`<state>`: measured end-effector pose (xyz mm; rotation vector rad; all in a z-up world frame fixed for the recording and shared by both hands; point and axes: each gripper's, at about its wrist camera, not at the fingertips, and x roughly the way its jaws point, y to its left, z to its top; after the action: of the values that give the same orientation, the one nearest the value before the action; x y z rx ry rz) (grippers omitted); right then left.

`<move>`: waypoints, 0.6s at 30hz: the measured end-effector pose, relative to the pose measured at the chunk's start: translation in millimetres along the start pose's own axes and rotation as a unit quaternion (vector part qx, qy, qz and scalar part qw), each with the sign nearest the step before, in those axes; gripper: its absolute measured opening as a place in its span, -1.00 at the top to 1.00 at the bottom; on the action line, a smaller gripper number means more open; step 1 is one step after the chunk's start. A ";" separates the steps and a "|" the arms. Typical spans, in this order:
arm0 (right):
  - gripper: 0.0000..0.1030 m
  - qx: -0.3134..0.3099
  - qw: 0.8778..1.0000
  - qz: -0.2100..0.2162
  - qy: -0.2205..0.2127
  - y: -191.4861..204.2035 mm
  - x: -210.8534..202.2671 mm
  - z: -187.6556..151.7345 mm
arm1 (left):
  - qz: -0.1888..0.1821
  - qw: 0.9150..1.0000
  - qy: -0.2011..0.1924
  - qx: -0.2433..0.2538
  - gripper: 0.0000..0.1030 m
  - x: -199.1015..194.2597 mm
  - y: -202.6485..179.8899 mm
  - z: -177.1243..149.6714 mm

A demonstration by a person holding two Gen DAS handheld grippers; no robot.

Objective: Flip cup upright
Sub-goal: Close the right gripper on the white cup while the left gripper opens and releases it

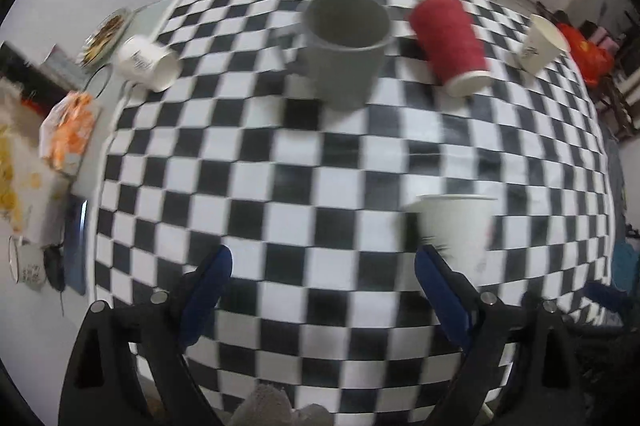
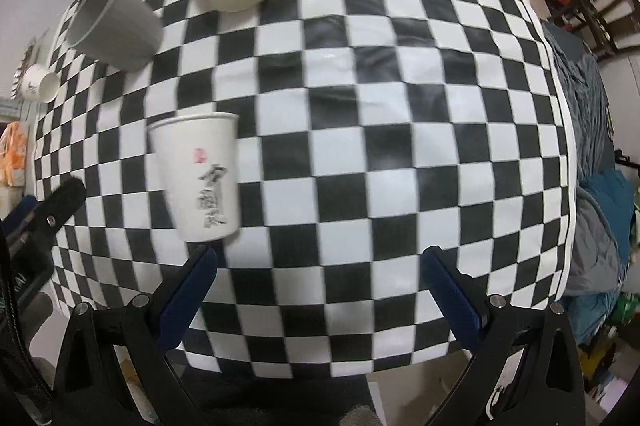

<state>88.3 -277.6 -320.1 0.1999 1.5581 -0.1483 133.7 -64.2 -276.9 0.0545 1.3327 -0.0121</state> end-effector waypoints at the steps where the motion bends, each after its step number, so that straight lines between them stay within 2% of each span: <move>1: -0.99 -0.004 1.000 -0.002 -0.002 7.8 -0.5 1.5 | 0.003 1.000 0.002 -0.004 -0.82 3.5 1.9 1.1; 6: -0.99 -0.010 1.000 -0.003 -0.010 36.5 2.7 9.7 | 0.029 1.000 0.003 -0.012 -0.83 15.6 33.2 -1.5; 10: -0.99 -0.018 1.000 -0.003 -0.006 57.8 12.0 15.8 | 0.032 0.999 0.002 -0.012 -0.83 26.6 49.6 -3.6; 18: -0.99 -0.021 0.999 0.024 0.010 77.6 35.4 33.1 | 0.033 0.999 0.017 0.001 -0.83 57.5 54.6 0.6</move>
<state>138.0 -208.1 -352.8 0.2058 1.5733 -0.0767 150.1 -8.4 -330.8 0.1018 1.3648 0.0439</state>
